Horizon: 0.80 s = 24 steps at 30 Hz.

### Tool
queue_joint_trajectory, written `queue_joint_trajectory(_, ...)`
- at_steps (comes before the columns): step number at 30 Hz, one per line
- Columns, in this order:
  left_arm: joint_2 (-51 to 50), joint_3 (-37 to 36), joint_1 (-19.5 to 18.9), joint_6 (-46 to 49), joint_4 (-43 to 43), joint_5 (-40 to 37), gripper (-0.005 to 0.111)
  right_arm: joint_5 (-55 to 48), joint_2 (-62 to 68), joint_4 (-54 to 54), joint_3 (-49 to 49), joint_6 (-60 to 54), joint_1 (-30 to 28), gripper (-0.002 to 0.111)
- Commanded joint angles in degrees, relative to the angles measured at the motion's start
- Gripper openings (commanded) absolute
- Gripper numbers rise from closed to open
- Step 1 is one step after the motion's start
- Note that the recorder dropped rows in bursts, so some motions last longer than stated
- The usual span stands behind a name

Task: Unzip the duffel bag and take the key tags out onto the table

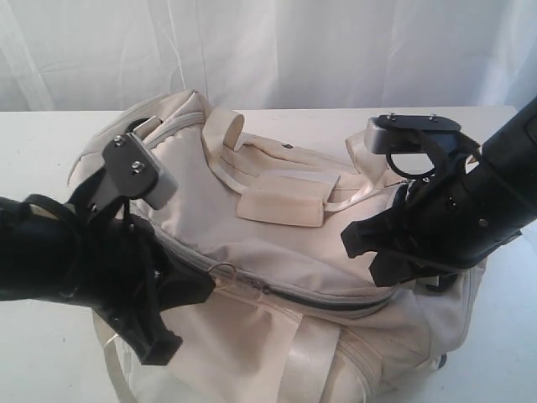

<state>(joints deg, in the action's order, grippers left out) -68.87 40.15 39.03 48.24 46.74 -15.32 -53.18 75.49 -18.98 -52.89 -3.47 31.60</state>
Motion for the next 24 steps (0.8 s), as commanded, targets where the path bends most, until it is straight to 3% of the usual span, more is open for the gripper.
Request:
queue_joint_trajectory(1, 2.57, -0.4, -4.68, -1.54, -2.26, -4.0, 0.0, -0.41, 0.12, 1.48, 0.31, 0.25, -0.3, 0.0)
queue_joint_trajectory(10, 5.55, -0.4, -12.16, -10.55, -16.07, -6.12, 0.0, -0.41, 0.12, 1.92, 0.31, 0.25, -0.3, 0.0)
queue_joint_trajectory(24, 7.56, 1.37, -23.41, -10.19, -18.14, -0.92, 0.0, 0.45, 0.12, 3.87, 0.31, -2.9, -0.3, 0.0)
